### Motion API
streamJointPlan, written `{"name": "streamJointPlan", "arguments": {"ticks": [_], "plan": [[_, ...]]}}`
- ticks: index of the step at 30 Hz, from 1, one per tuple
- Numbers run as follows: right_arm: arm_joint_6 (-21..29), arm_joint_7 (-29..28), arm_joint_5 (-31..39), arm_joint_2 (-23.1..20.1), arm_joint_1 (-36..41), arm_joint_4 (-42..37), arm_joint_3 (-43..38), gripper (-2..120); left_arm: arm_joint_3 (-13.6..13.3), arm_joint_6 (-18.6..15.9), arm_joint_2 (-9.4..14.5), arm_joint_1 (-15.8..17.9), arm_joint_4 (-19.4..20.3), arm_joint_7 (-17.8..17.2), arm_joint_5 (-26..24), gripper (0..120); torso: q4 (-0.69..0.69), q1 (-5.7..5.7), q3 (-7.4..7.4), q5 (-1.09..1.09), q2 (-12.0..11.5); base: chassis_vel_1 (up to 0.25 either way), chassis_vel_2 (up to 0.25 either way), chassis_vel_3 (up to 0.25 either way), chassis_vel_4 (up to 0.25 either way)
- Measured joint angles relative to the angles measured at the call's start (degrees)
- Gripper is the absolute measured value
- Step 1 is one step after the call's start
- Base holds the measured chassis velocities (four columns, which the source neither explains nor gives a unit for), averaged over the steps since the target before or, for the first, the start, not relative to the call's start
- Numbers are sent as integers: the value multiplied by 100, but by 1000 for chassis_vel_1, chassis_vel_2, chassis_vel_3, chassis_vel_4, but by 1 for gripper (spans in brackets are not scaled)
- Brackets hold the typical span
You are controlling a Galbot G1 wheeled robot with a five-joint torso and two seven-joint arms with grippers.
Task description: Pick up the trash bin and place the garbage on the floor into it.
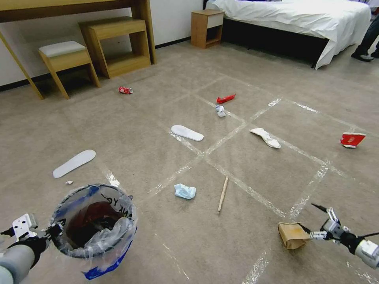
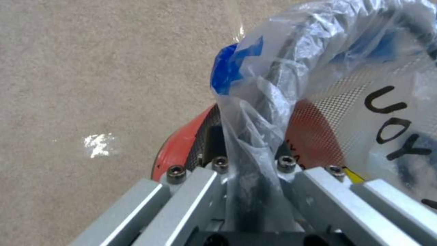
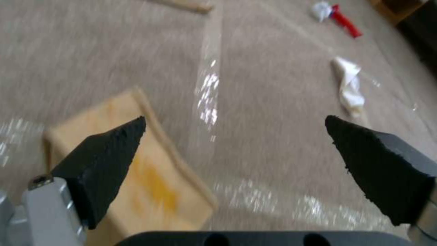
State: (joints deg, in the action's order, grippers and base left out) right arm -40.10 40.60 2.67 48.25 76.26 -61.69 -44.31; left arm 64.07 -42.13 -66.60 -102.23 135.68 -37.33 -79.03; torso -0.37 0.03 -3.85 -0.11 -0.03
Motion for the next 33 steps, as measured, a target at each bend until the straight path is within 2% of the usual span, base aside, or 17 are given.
{"name": "streamJointPlan", "arguments": {"ticks": [4, 13, 22, 33], "plan": [[-180, 161, -289, -56, -5, 387, -97, 100, -31, 0, 69, 34, -48, 20, -2, 0, 0, 0, 0, 0, 0, 0, 0, 0, 0], [-395, 686, -214, -164, -7, 708, -104, 100, -73, 0, 43, 0, -48, 48, 74, 0, 1, 0, 0, 0, 0, 0, 0, 0, 0], [-405, 800, -367, -210, -190, 808, 32, 100, -60, 0, 42, -2, -43, 49, 76, 0, 0, 0, 0, 0, 0, 0, 0, 0, 0], [-435, 777, -656, -63, -515, 1108, 174, 100, -88, 0, -3, -36, -35, 73, 147, 0, 1, 0, 0, 0, 0, 0, 0, 0, 0]]}}
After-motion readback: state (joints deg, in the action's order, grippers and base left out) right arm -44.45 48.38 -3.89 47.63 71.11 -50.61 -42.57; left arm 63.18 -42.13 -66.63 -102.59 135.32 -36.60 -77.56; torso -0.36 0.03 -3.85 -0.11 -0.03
